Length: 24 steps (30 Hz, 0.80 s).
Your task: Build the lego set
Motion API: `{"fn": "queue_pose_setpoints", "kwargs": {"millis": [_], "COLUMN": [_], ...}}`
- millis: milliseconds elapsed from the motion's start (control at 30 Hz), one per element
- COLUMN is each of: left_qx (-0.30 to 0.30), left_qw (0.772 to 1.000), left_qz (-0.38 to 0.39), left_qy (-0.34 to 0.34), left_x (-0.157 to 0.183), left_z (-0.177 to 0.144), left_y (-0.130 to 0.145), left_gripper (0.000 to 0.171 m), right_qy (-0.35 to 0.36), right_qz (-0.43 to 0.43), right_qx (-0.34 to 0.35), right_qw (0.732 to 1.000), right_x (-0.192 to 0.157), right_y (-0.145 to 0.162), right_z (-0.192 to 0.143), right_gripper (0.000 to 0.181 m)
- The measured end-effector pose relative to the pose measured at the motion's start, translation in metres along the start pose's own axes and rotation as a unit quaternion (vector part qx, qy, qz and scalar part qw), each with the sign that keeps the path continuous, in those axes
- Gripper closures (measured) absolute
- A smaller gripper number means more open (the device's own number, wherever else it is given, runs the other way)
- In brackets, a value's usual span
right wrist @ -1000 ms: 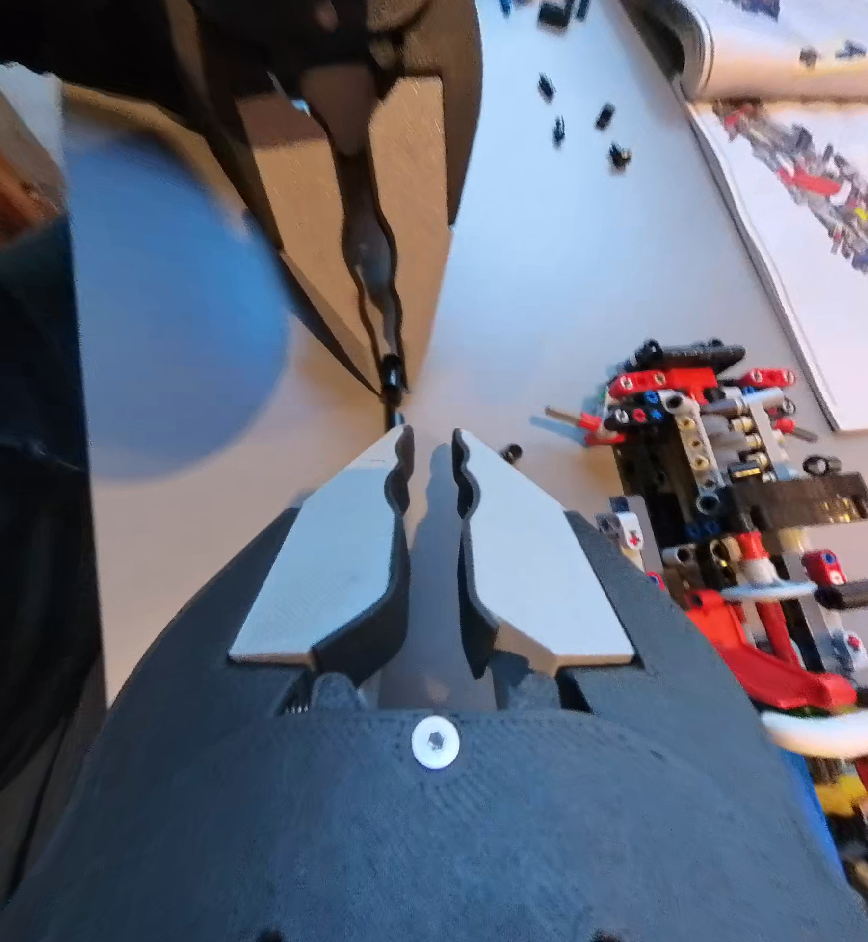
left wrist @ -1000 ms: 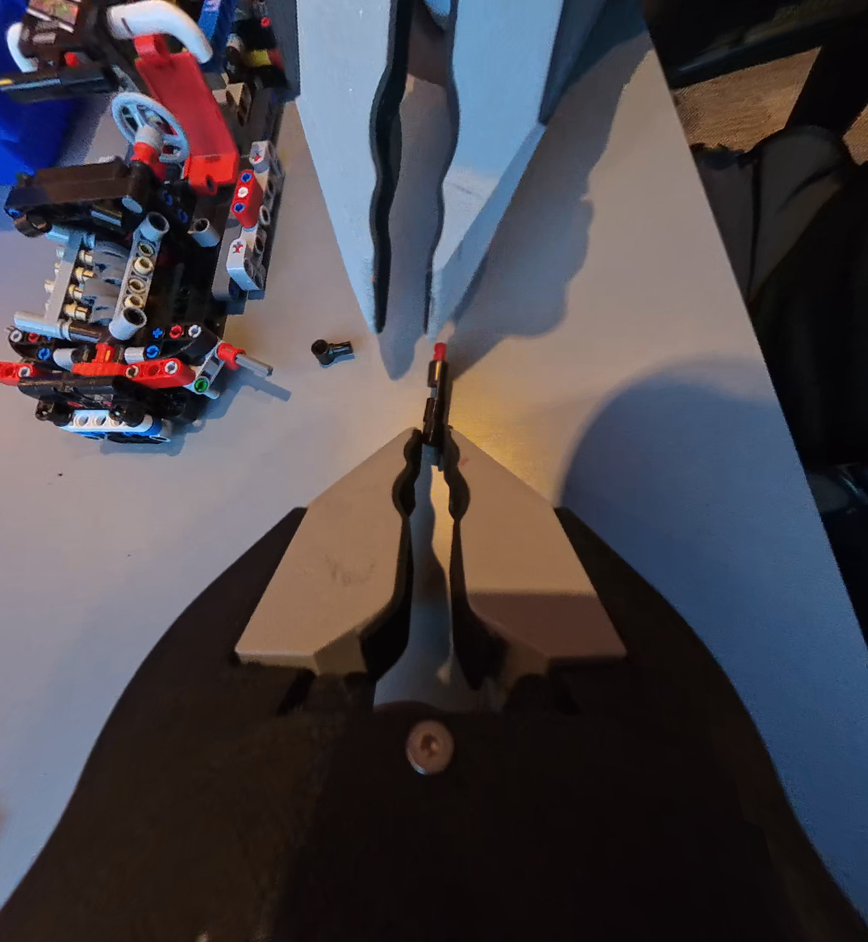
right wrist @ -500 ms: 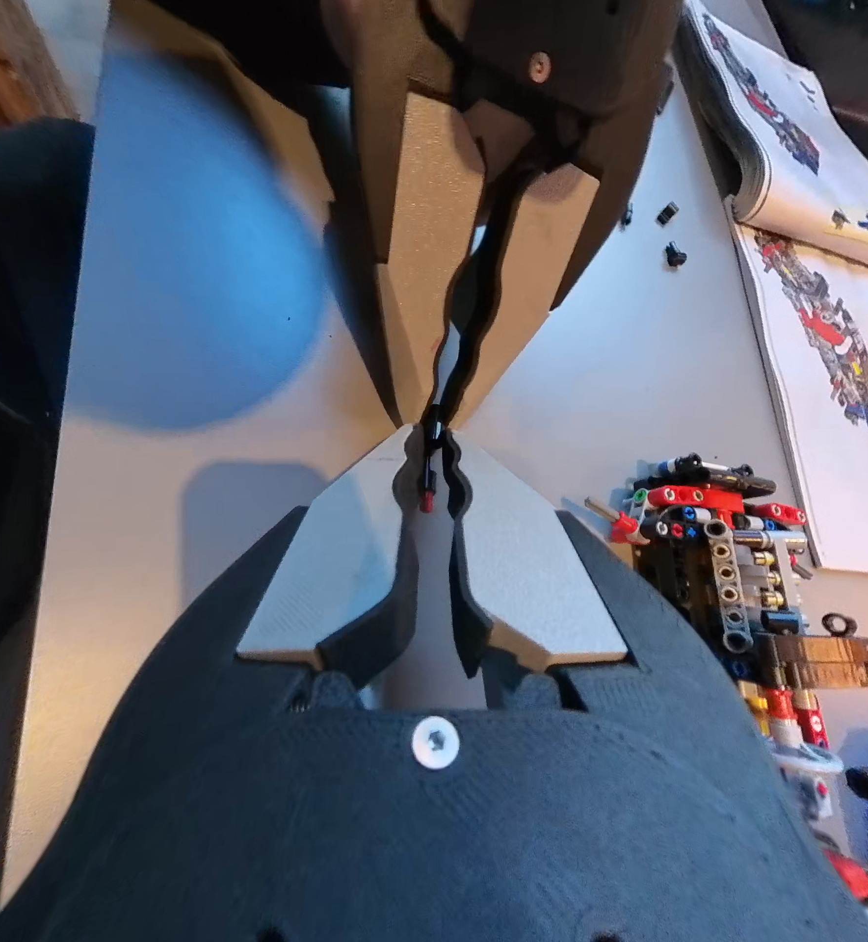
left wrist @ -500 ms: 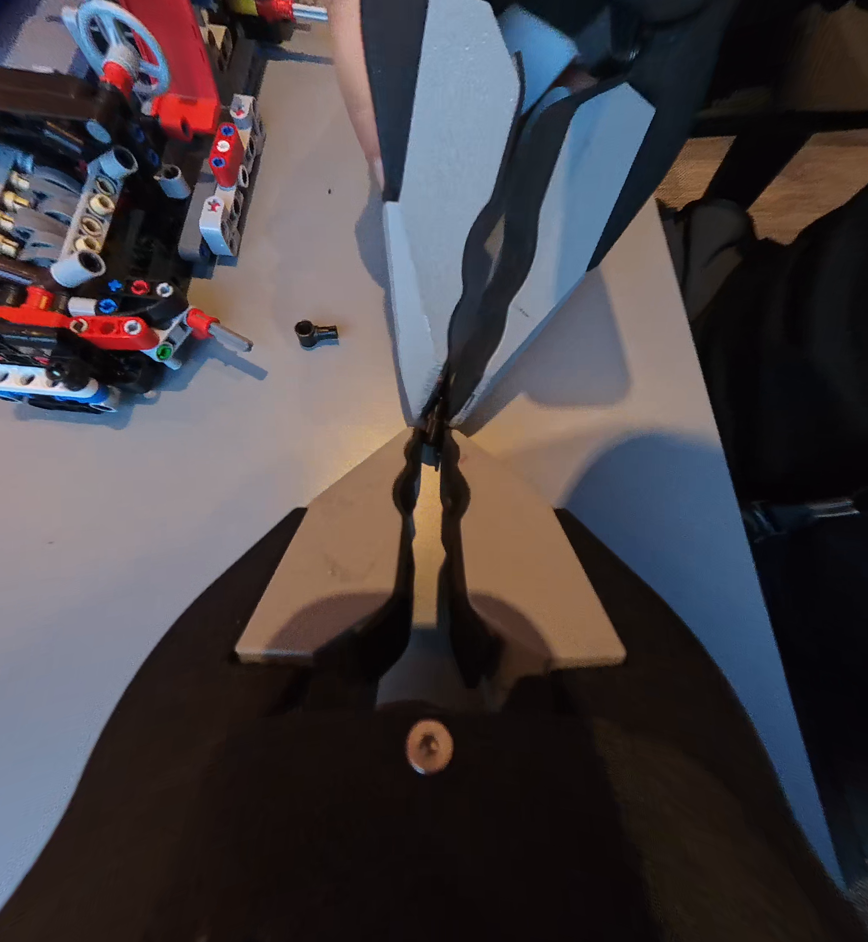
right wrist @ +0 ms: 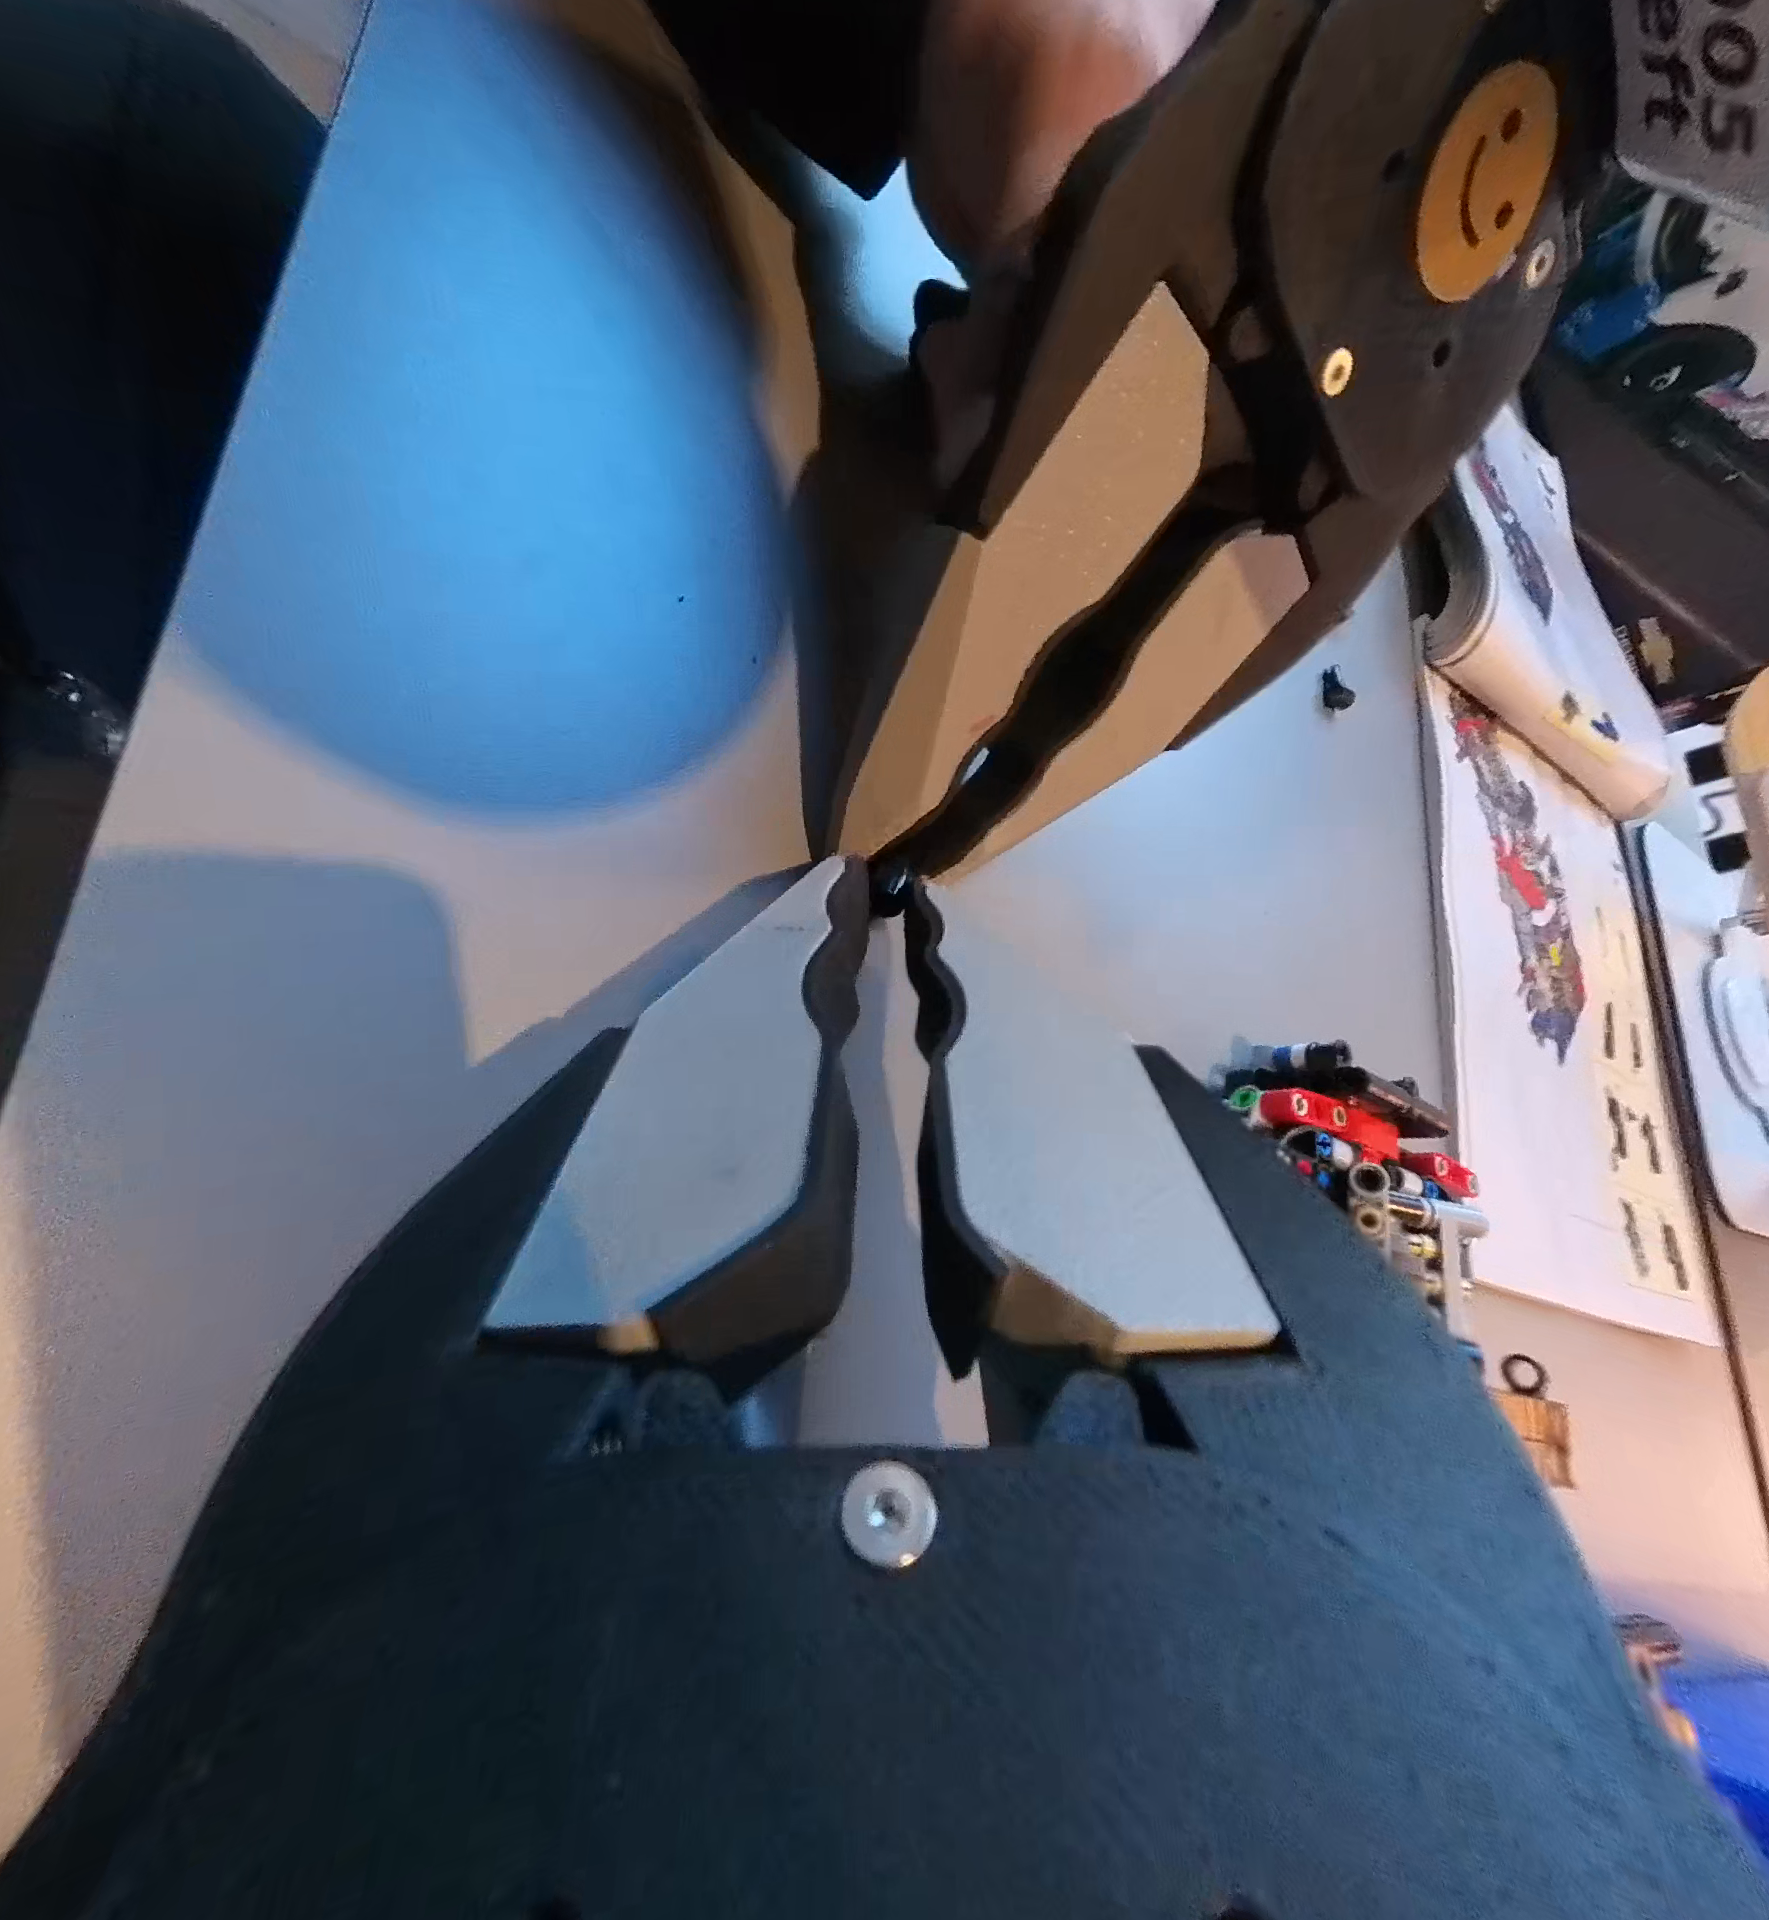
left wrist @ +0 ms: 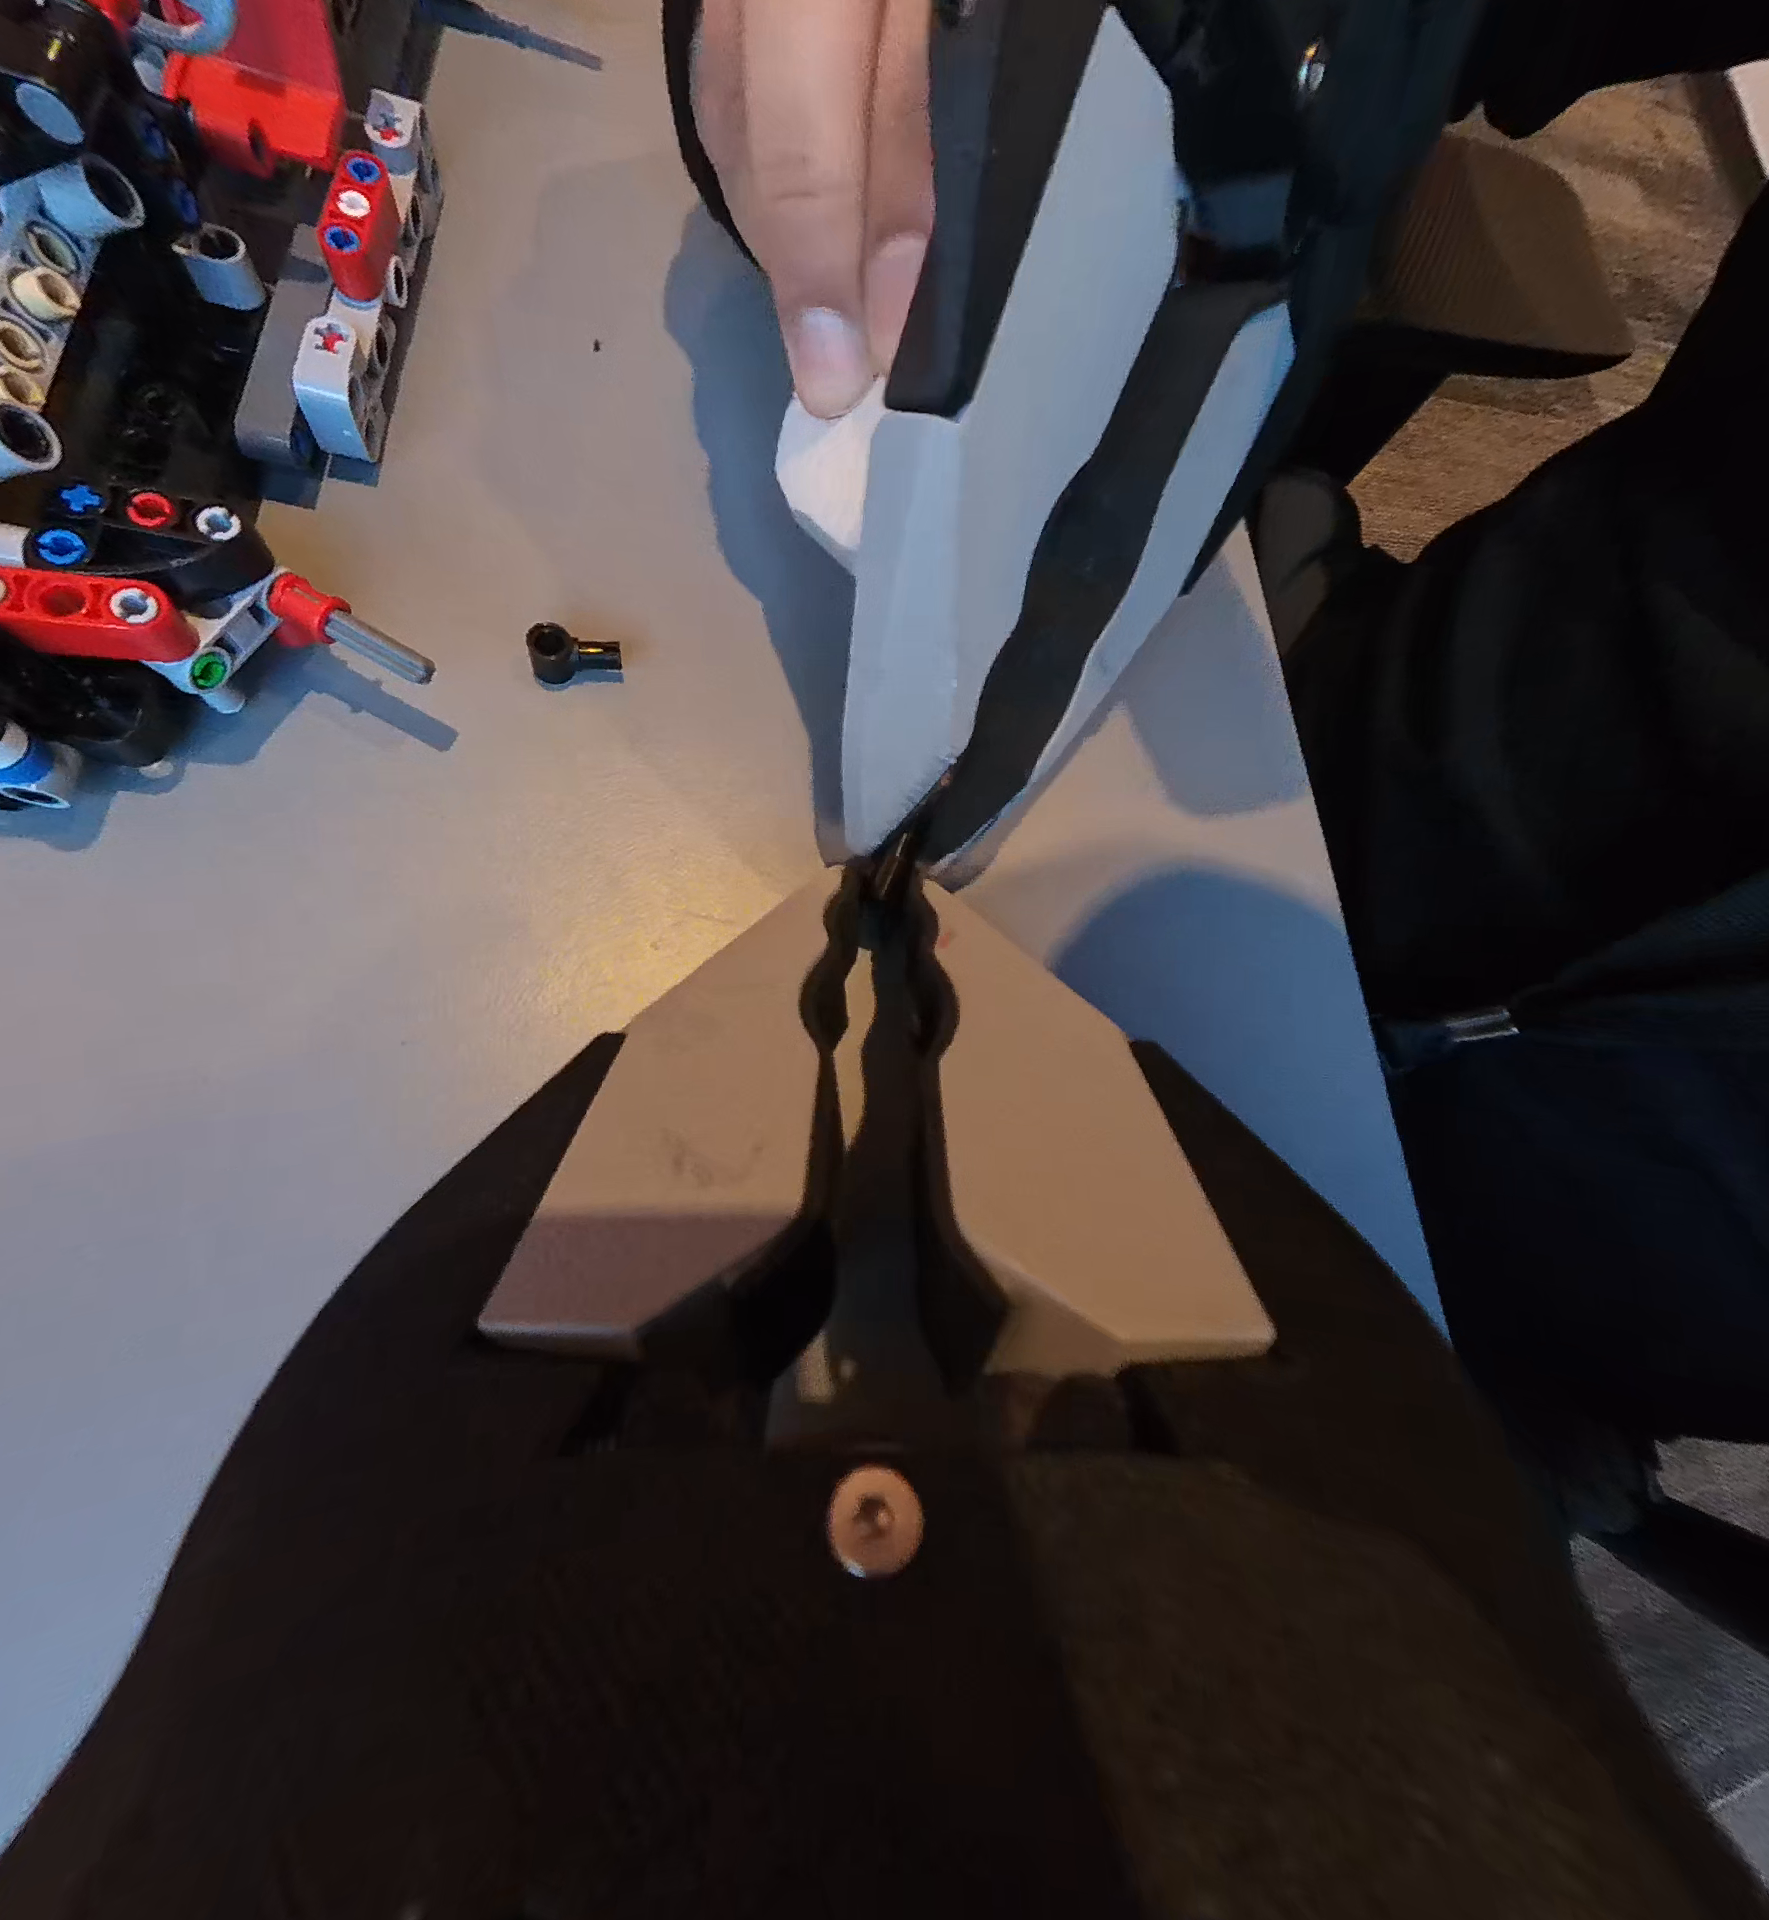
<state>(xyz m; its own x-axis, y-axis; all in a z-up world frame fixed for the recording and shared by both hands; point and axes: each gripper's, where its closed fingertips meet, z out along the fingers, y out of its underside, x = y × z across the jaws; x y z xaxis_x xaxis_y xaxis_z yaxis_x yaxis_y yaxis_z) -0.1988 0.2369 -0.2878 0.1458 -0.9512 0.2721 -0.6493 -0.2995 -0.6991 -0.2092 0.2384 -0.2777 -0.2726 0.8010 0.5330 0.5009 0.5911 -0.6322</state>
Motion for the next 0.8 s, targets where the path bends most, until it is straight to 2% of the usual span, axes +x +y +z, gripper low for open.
{"fn": "queue_pose_setpoints", "kwargs": {"millis": [133, 200, 300, 400, 567, 800], "left_qx": [0.000, 0.005, 0.011, 0.008, 0.053, 0.039], "left_qw": [1.000, 1.000, 0.997, 0.995, 0.996, 0.994], "left_qz": [-0.009, -0.013, 0.059, 0.076, 0.059, 0.075], "left_qy": [0.009, 0.000, -0.053, -0.066, -0.050, -0.066], "left_x": [0.001, -0.002, -0.002, -0.003, -0.002, -0.001], "left_z": [0.000, 0.000, -0.001, -0.002, -0.013, -0.007], "left_y": [0.000, -0.001, -0.004, -0.002, -0.011, -0.011], "left_gripper": [0.168, 0.167, 0.166, 0.166, 0.165, 0.168], "right_qy": [0.015, -0.002, -0.051, -0.041, -0.040, -0.055], "right_qz": [-0.029, 0.026, 0.094, 0.068, 0.067, 0.081], "right_qx": [-0.008, 0.009, 0.027, 0.027, 0.029, 0.029], "right_qw": [0.999, 1.000, 0.994, 0.996, 0.997, 0.995], "right_x": [0.000, 0.002, 0.002, 0.002, 0.003, 0.002], "right_y": [0.000, 0.001, 0.001, 0.002, 0.003, 0.004], "right_z": [0.000, 0.000, -0.002, -0.001, -0.003, -0.003], "right_gripper": [0.177, 0.177, 0.177, 0.177, 0.177, 0.177]}}
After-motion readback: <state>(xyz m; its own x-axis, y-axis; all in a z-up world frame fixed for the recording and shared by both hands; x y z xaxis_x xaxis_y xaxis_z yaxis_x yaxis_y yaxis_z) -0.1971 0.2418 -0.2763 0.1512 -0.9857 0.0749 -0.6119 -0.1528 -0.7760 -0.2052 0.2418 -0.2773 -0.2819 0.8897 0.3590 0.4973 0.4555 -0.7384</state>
